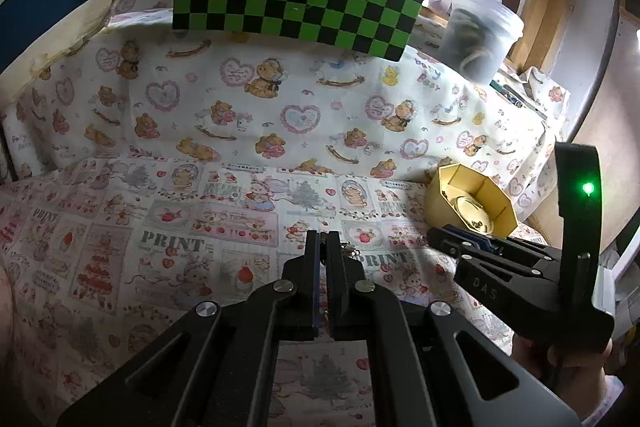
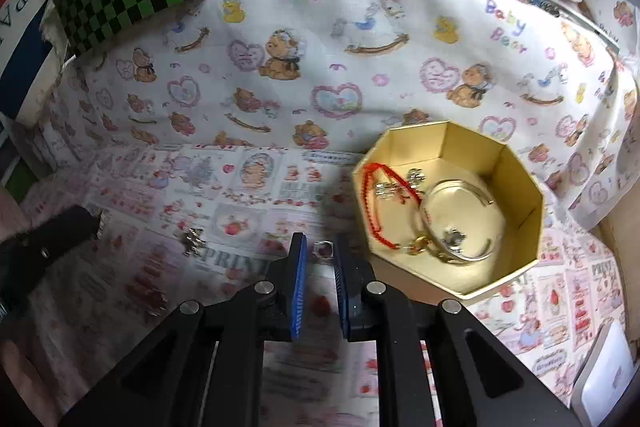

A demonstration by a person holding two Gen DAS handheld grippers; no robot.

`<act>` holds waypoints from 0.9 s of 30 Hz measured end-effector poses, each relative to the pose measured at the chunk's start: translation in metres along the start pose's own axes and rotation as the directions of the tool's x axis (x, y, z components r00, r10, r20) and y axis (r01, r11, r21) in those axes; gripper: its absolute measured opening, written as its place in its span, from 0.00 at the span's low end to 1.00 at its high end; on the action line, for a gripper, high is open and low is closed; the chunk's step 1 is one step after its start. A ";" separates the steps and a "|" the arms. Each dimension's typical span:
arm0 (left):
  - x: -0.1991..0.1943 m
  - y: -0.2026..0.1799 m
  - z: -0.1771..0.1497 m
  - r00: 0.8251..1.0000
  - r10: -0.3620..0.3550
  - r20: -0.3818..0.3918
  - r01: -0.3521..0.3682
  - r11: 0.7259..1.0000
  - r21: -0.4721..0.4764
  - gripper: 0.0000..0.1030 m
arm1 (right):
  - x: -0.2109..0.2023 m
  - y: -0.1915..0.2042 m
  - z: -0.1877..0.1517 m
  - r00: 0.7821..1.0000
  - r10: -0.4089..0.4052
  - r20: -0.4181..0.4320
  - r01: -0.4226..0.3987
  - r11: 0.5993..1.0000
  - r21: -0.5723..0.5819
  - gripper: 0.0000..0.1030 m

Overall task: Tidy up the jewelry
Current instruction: 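Lift both held pieces and carry them over the yellow box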

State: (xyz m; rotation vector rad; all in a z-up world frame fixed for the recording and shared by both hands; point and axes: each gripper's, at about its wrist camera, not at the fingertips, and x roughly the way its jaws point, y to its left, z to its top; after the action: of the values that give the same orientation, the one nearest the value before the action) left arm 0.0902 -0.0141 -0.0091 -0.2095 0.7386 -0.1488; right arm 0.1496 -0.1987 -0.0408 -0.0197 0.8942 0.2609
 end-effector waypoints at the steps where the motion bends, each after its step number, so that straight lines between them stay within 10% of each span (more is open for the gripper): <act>1: 0.000 0.001 0.000 1.000 -0.001 0.000 0.001 1.000 -0.002 0.02 | 0.003 0.002 0.002 1.000 -0.027 -0.016 0.028 1.000 0.003 0.14; 19: -0.009 0.002 0.002 1.000 -0.026 0.015 0.027 1.000 -0.013 0.02 | 0.034 0.004 0.008 0.988 -0.128 -0.092 0.136 0.987 0.084 0.14; 27: -0.009 0.003 0.002 1.000 -0.009 0.020 0.010 1.000 -0.016 0.02 | 0.015 0.015 -0.004 0.995 -0.056 -0.084 0.061 0.996 0.058 0.14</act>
State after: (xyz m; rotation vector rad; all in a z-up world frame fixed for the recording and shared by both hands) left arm 0.0851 -0.0087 -0.0023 -0.2299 0.7196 -0.1495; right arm 0.1517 -0.1814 -0.0532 -0.0005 0.9821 0.1796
